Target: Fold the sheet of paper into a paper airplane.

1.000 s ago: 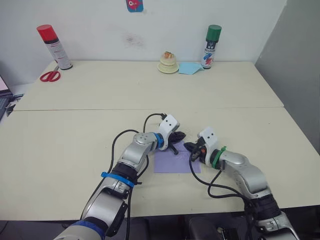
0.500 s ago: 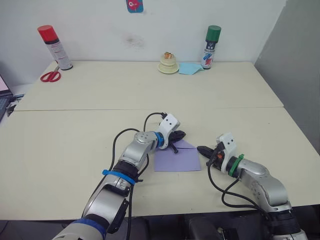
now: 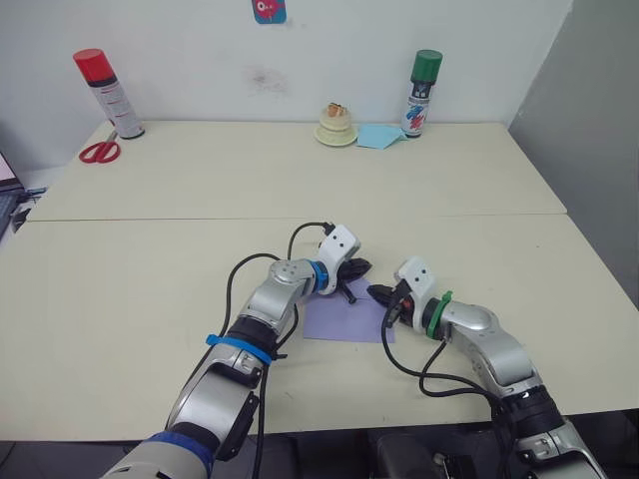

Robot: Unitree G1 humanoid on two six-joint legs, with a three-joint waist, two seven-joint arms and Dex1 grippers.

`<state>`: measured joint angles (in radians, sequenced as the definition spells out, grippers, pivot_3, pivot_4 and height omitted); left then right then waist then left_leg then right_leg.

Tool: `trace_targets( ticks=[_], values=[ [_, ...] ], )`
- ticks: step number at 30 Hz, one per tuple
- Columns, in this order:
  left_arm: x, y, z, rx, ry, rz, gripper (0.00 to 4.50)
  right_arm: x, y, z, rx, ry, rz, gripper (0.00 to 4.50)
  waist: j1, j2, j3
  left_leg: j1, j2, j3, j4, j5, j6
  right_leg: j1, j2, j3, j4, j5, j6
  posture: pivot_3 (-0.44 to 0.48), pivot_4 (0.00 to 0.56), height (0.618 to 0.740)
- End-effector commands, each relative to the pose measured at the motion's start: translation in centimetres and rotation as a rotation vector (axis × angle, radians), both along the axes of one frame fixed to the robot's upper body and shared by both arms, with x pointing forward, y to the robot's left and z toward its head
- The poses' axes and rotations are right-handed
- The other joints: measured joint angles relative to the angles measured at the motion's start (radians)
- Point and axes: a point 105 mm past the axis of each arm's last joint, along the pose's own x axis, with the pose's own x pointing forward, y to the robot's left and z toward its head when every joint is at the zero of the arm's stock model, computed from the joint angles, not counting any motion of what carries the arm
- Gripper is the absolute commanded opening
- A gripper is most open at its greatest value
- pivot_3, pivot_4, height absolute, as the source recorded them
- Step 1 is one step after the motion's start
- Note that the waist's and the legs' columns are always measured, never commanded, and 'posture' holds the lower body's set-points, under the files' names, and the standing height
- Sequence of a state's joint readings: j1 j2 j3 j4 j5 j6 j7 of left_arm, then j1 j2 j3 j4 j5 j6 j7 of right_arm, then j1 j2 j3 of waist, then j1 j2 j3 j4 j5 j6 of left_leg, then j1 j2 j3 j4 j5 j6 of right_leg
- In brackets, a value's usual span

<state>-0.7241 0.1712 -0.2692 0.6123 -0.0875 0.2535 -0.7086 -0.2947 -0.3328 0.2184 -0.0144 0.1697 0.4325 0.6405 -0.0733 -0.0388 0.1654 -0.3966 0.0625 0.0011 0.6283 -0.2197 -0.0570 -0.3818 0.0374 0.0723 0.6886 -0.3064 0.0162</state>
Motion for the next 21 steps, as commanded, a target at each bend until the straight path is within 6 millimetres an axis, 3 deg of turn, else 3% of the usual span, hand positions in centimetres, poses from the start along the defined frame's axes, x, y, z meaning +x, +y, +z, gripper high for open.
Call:
trace_targets(
  ticks=[1,4,9,16,21],
  values=[
    [1.1,5.6,-2.6,0.094,0.062,0.208,0.0,-0.7,-0.2,-1.6,-0.038,0.056,0.02,0.03,-0.002,0.0,0.0,0.0,0.0,0.0,0.0,0.0,0.0,0.0,0.0,0.0,0.0,0.0,0.0,0.0,0.15,0.737],
    [2.0,9.4,-2.4,0.1,0.055,0.342,0.0,-1.0,-0.2,-1.8,-0.042,0.059,0.039,0.03,-0.017,0.0,0.0,0.001,0.001,0.0,0.0,0.0,0.0,0.0,0.001,0.0,0.0,0.0,0.0,0.0,0.15,0.737],
    [2.2,13.3,-1.4,0.07,0.033,0.443,0.0,-1.0,0.2,-1.5,-0.031,0.051,0.069,0.03,-0.031,-0.001,0.0,0.008,0.002,-0.003,-0.005,0.0,0.0,0.0,0.002,0.003,0.001,0.001,-0.001,0.0,0.15,0.737],
    [1.6,14.6,4.1,-0.174,-0.083,0.436,0.0,-0.5,0.7,-1.6,-0.033,0.059,0.096,0.03,-0.031,-0.001,0.001,0.005,0.002,-0.001,-0.007,0.0,0.0,-0.002,0.002,0.004,0.001,0.001,-0.001,0.0,0.15,0.737],
    [-1.7,14.2,5.8,-0.377,0.019,0.355,1.28,-0.1,1.3,-1.4,-0.038,0.046,0.121,0.0,-0.01,-0.001,0.002,-0.002,0.002,-0.001,-0.006,0.0,0.0,-0.007,-0.001,0.002,-0.001,0.001,-0.002,0.0,0.15,0.737]
  ],
)
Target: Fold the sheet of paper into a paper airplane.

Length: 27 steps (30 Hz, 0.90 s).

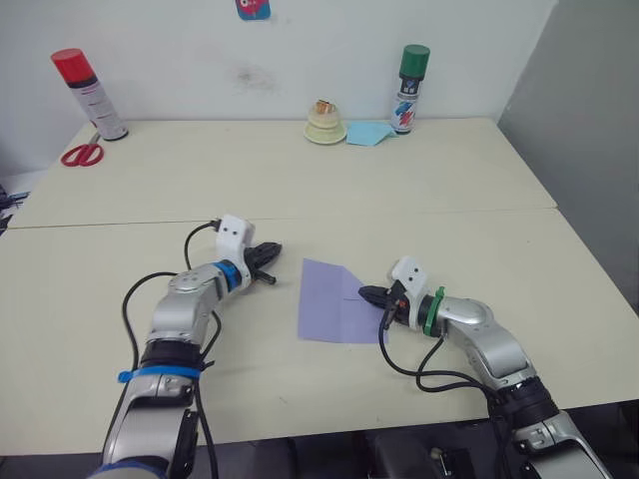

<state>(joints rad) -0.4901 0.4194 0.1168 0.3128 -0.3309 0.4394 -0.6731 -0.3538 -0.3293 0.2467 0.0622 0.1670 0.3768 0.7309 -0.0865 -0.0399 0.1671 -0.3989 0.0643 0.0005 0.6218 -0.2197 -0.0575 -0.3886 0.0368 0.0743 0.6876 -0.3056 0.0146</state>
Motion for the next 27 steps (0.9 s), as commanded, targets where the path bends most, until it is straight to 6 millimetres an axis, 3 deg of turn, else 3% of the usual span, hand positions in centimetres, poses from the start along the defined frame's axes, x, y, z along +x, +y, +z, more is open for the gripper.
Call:
trace_targets(
  ticks=[1,4,12,18,21,27],
  values=[
    [-1.7,-1.0,2.6,-0.152,-0.007,-0.077,1.66,-0.2,0.1,-1.7,-0.044,0.05,0.012,0.0,0.006,0.0,0.0,0.0,0.0,0.0,0.0,0.0,0.0,0.0,-0.001,0.0,0.0,0.0,0.0,0.0,0.15,0.737],
    [-3.1,-2.3,1.6,-0.209,0.1,-0.137,2.56,-0.2,0.2,-1.7,-0.05,0.05,0.023,0.0,0.008,0.0,0.0,-0.001,-0.001,0.0,0.0,0.0,0.0,0.001,-0.003,0.0,-0.004,0.0,0.0,0.0,0.15,0.737],
    [-2.8,-5.3,-0.3,-0.193,0.194,-0.207,2.56,-0.2,0.1,-1.7,-0.058,0.049,0.028,0.0,0.011,0.0,0.0,-0.001,-0.002,-0.001,0.0,0.0,0.0,0.002,-0.003,-0.001,-0.005,0.0,0.0,0.0,0.15,0.737],
    [-2.6,-6.1,-0.1,-0.208,0.18,-0.228,2.56,-0.3,0.1,-1.8,-0.06,0.048,0.018,0.0,0.011,0.0,0.0,-0.001,-0.002,-0.001,0.0,0.0,0.0,0.002,-0.003,-0.001,-0.005,0.0,0.0,0.0,0.15,0.737],
    [-2.8,-6.2,0.0,-0.213,0.176,-0.245,1.97,-0.4,0.1,-1.7,-0.058,0.047,0.014,0.0,0.011,0.0,0.0,-0.001,-0.002,-0.001,0.0,0.0,0.0,0.002,-0.003,-0.001,-0.005,0.0,0.0,0.0,0.15,0.737],
    [-2.9,-6.8,-0.1,-0.211,0.177,-0.271,0.01,-0.4,0.1,-1.6,-0.054,0.043,0.009,0.0,0.012,0.0,0.0,-0.001,-0.002,-0.001,0.0,0.0,0.0,0.002,-0.003,-0.001,-0.005,0.0,0.0,0.0,0.15,0.737]
  ],
)
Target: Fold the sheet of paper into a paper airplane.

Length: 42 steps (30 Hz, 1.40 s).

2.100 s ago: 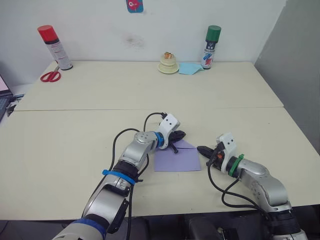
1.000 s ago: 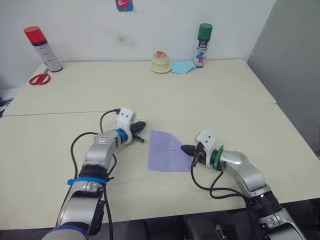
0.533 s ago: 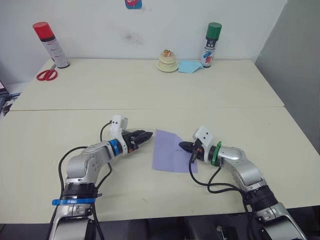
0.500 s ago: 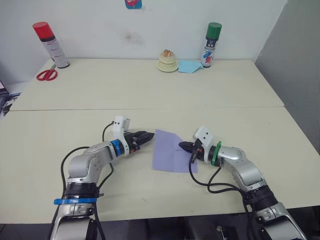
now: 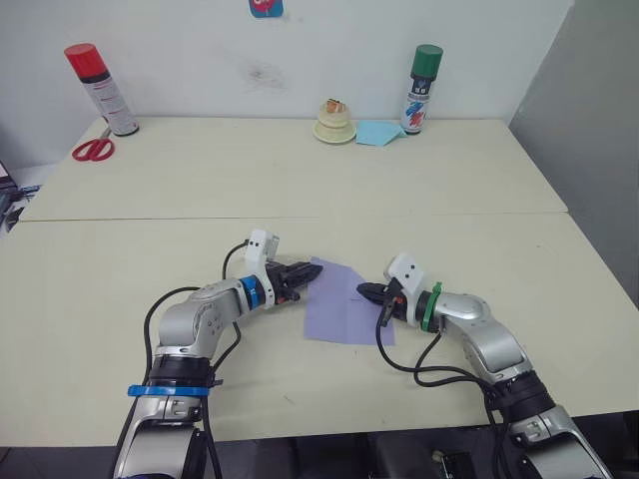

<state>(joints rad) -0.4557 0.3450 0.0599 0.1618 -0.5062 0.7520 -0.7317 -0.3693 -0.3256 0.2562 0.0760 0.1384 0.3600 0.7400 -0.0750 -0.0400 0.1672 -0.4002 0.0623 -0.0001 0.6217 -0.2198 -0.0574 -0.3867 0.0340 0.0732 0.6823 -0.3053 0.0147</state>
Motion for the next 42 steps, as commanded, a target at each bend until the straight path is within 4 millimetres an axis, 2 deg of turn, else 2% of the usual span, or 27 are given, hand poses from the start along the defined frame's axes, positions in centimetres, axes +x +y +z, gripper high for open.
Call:
trace_targets(
  ticks=[1,5,11,21,26,33,42],
  values=[
    [0.2,-0.8,0.8,-0.002,-0.045,-0.025,0.01,-0.6,-0.2,-1.6,-0.028,0.063,-0.008,0.0,0.001,0.0,0.0,0.0,0.0,0.0,0.0,0.0,0.0,0.0,0.0,0.0,0.0,0.0,0.0,0.0,0.15,0.737],
    [0.2,-0.7,0.6,0.012,-0.047,-0.015,0.01,-0.5,0.1,-1.1,-0.001,0.055,-0.005,0.0,0.002,0.0,0.0,0.0,0.0,0.0,0.0,0.0,0.0,0.0,0.0,0.0,0.0,0.0,0.0,0.0,0.15,0.737],
    [0.4,1.6,1.6,0.09,-0.121,0.044,0.01,-1.1,1.3,0.0,0.048,0.054,0.039,0.0,0.001,0.0,0.001,0.0,0.0,0.0,0.0,0.0,0.0,-0.001,0.0,0.0,0.0,0.0,0.0,0.0,0.15,0.737],
    [-0.2,2.2,1.5,0.18,-0.131,0.017,0.01,-0.9,1.4,-0.4,0.02,0.057,0.047,0.0,0.001,0.0,0.003,-0.001,0.0,0.001,-0.001,0.0,0.0,-0.001,0.0,0.0,0.0,0.0,0.0,0.0,0.15,0.737],
    [-0.7,1.9,1.3,0.23,-0.155,-0.004,0.01,-0.9,1.2,-0.7,0.009,0.059,0.037,0.0,0.001,0.001,0.003,-0.001,0.001,0.0,-0.001,0.0,0.0,-0.001,0.0,0.0,0.0,0.0,0.0,0.0,0.15,0.737],
    [-1.1,0.1,1.9,0.349,-0.315,-0.102,0.01,-1.0,1.3,-0.8,0.001,0.061,0.04,0.0,0.004,0.001,0.003,-0.001,0.0,0.0,-0.001,0.0,0.0,-0.001,0.0,0.001,0.0,0.0,0.0,0.0,0.15,0.737],
    [-2.4,-1.4,1.6,0.521,-0.488,-0.214,0.01,-1.1,1.3,-1.0,0.0,0.063,0.037,0.0,0.016,0.001,0.003,-0.001,0.0,0.001,-0.001,0.0,0.0,-0.001,0.0,0.001,0.0,0.0,0.0,0.0,0.15,0.737]
  ],
)
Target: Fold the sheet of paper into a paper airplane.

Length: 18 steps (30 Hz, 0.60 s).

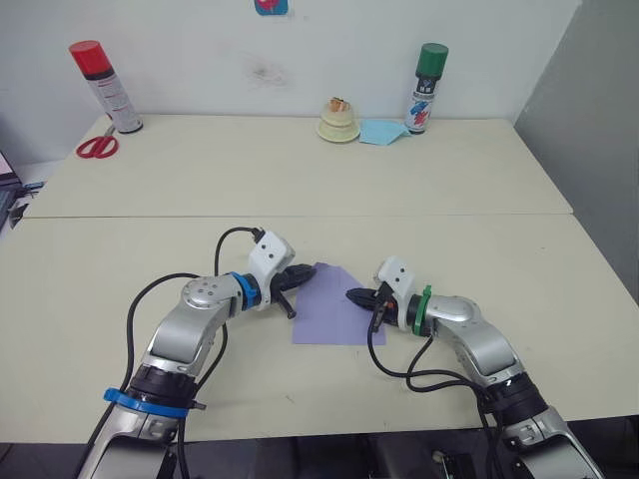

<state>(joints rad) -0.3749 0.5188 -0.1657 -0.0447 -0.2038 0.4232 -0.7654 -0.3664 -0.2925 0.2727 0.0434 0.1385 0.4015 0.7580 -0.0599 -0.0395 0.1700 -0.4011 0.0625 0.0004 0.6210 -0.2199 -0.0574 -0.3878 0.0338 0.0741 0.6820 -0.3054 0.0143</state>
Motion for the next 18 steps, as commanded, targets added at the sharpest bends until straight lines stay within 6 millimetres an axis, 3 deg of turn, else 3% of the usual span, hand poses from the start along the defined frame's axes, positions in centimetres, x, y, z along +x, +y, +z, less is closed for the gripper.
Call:
trace_targets(
  ticks=[1,18],
  values=[
    [-0.9,-1.5,0.4,0.07,-0.082,-0.086,0.01,-0.3,-0.1,-1.1,-0.023,0.038,-0.006,0.0,0.002,0.0,0.0,0.0,0.0,0.0,0.0,0.0,0.0,0.0,0.0,0.0,0.0,0.0,0.0,0.0,0.15,0.737],
    [-2.8,-3.0,-1.3,0.289,-0.169,-0.216,0.01,-0.6,0.1,-1.1,-0.01,0.041,-0.008,0.0,0.006,0.0,0.0,0.0,0.0,0.0,0.0,0.0,0.0,0.0,0.0,0.0,0.0,0.0,0.0,0.0,0.15,0.737]
  ],
)
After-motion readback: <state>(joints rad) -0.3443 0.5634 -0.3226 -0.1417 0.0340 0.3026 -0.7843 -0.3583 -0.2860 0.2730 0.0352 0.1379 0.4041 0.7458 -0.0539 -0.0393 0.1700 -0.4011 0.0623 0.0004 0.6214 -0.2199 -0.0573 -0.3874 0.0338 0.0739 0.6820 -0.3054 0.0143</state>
